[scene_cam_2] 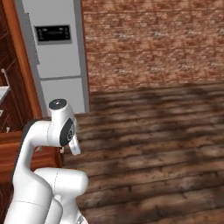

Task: Organize the utensils by type. Pick up the wooden spoons from the counter and place them in the open cabinet. Then pick up the metallic utensils from the counter and place them in the open drawer.

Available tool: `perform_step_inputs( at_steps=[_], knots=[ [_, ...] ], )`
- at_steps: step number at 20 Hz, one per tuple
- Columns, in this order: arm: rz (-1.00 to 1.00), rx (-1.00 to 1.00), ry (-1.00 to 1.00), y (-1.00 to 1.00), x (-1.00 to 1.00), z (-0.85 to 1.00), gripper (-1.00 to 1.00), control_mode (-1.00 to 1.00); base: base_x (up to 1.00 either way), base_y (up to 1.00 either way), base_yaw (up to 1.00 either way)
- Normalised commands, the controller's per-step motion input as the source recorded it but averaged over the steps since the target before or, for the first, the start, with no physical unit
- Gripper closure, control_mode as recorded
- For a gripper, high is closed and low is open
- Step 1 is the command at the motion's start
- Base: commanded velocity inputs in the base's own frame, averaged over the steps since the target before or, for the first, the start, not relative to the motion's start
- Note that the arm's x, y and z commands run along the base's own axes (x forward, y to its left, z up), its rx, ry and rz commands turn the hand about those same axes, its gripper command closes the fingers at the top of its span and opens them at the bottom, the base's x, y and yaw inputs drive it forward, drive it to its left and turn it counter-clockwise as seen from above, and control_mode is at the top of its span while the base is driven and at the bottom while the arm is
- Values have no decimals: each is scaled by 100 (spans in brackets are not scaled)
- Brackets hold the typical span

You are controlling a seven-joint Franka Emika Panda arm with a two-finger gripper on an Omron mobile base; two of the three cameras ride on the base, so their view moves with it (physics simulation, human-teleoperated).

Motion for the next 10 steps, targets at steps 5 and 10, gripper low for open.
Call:
perform_step_inputs(
  at_steps=[5, 10],
  knots=[
    [0, 0, 0, 0, 0, 0, -100, 100, 0, -77, -59],
    [0, 0, 0, 0, 0, 0, -100, 100, 1, -77, -60]
  ],
)
